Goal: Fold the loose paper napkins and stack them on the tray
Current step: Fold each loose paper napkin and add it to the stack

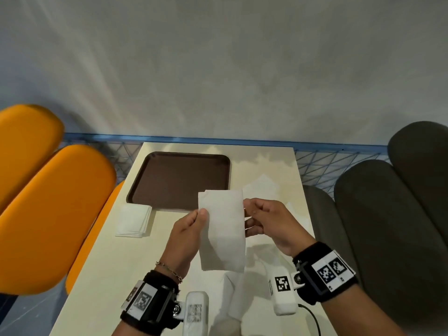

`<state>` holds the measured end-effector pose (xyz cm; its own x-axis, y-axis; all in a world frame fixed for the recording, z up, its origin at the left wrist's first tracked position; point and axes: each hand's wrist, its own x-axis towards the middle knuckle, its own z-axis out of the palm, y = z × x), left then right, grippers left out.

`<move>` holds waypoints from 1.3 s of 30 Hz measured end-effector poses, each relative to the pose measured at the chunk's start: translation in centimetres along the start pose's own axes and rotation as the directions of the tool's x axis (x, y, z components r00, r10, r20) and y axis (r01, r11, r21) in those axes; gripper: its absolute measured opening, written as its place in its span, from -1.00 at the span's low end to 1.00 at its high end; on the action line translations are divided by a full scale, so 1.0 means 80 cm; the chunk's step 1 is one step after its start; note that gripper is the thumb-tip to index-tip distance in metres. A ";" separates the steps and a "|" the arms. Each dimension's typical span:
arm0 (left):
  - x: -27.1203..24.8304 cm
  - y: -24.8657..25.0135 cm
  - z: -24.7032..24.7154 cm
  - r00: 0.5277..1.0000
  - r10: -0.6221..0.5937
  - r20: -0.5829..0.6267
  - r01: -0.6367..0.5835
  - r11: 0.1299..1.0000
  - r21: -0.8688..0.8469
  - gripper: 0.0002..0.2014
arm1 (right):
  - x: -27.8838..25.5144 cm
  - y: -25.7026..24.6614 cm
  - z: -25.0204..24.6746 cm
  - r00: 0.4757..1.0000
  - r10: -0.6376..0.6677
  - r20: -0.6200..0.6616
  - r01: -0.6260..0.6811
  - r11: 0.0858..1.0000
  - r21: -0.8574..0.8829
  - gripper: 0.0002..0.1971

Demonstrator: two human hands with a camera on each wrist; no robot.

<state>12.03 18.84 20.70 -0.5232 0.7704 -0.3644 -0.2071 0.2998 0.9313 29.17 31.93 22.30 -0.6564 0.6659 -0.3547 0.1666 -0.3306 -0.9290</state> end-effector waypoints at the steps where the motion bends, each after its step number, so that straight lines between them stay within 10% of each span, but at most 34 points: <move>1: -0.002 0.000 0.003 1.000 -0.005 0.017 0.005 1.000 0.004 -0.62 | -0.001 0.001 -0.005 1.000 -0.002 0.004 0.001 0.999 0.032 -0.69; 15: 0.025 0.007 -0.003 0.995 -0.016 0.094 0.026 0.995 -0.098 -0.66 | -0.004 0.009 0.002 0.987 0.074 0.145 -0.065 0.996 -0.066 -0.77; 27: 0.047 -0.001 -0.069 0.977 -0.056 0.204 0.087 0.985 -0.146 -0.81 | 0.017 -0.005 0.038 0.999 0.044 -0.019 -0.045 0.997 -0.069 -0.85; 33: 0.053 -0.013 -0.086 0.937 -0.201 0.287 0.306 0.868 -0.391 -0.88 | 0.011 -0.017 0.072 0.993 -0.109 0.048 0.116 0.976 -0.186 -0.65; 39: 0.054 -0.012 -0.092 0.893 -0.340 0.295 0.447 0.737 -0.507 -0.75 | 0.005 -0.028 0.096 0.897 -0.416 0.151 0.421 0.699 -0.577 -0.69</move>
<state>3.88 17.77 18.25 -0.1533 0.7522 -0.6409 -0.8060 0.2801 0.5215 22.90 27.83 25.01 -0.7691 0.6336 0.0839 0.2648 0.4354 -0.8604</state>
